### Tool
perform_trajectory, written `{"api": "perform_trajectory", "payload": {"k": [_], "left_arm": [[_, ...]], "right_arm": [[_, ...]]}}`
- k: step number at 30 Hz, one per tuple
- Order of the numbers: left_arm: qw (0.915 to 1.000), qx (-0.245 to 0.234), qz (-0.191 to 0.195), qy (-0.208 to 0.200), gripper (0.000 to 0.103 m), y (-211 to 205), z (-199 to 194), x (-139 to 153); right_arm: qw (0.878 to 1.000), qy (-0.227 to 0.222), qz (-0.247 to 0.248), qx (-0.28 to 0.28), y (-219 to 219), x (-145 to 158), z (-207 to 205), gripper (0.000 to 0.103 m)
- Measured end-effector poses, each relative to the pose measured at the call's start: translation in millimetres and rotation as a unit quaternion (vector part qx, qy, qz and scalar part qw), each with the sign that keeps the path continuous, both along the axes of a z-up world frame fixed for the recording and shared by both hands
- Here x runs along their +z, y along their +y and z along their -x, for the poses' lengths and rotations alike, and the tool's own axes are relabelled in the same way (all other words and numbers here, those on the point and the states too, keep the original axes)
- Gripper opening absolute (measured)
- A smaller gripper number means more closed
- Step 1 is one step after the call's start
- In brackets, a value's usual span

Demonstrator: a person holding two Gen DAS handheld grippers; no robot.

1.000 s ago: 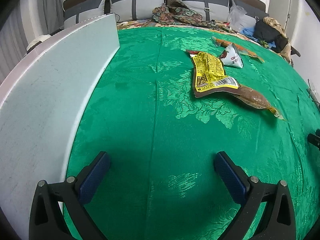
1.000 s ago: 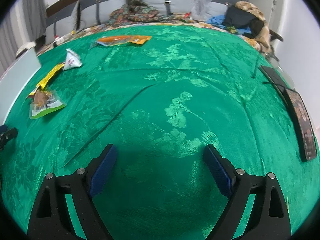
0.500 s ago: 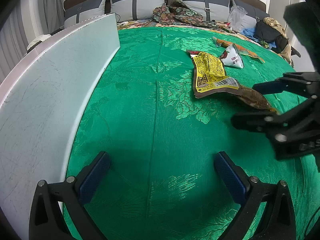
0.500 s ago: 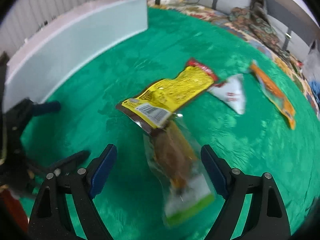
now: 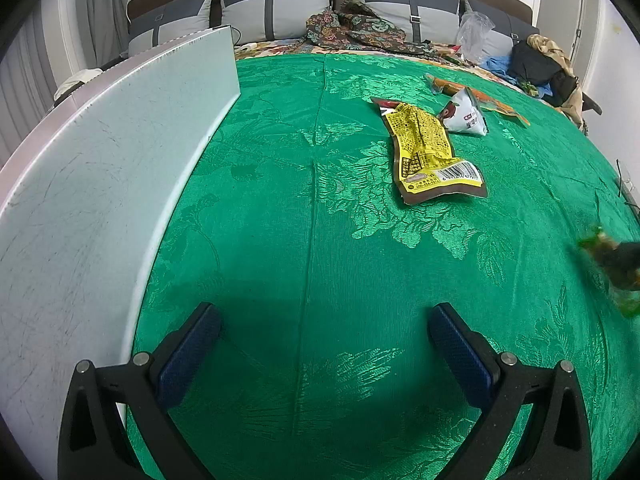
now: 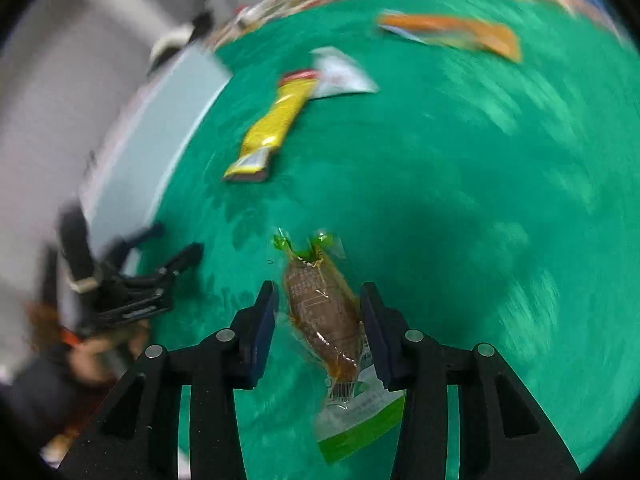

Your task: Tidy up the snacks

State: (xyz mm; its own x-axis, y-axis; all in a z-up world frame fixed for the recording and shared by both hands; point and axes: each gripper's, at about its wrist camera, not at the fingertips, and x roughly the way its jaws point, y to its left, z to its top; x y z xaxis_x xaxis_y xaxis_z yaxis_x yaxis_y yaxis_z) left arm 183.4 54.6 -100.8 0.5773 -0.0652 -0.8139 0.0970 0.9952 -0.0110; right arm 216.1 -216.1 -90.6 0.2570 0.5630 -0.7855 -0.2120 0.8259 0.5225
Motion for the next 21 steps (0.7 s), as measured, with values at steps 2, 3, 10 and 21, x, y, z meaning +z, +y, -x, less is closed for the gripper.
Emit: {"api": "perform_trajectory", "payload": {"k": [2, 3, 10, 21], "left_arm": [[1.0000, 0.000, 0.000, 0.000, 0.103, 0.0, 0.0, 0.0], [1.0000, 0.000, 0.000, 0.000, 0.103, 0.0, 0.2, 0.1], [1.0000, 0.000, 0.000, 0.000, 0.103, -0.2, -1.0, -0.2], [1.0000, 0.003, -0.003, 0.002, 0.103, 0.0, -0.4, 1.1]], "right_arm": [[0.997, 0.015, -0.034, -0.065, -44.5, -4.6, 5.9, 0.058], [0.995, 0.007, -0.026, -0.091, -60.5, -3.6, 8.7, 0.063], [0.973, -0.098, 0.035, -0.208, -131.9, 14.3, 58.7, 0.070], [0.937, -0.153, 0.253, -0.187, -105.5, -12.4, 92.2, 0.079]]}}
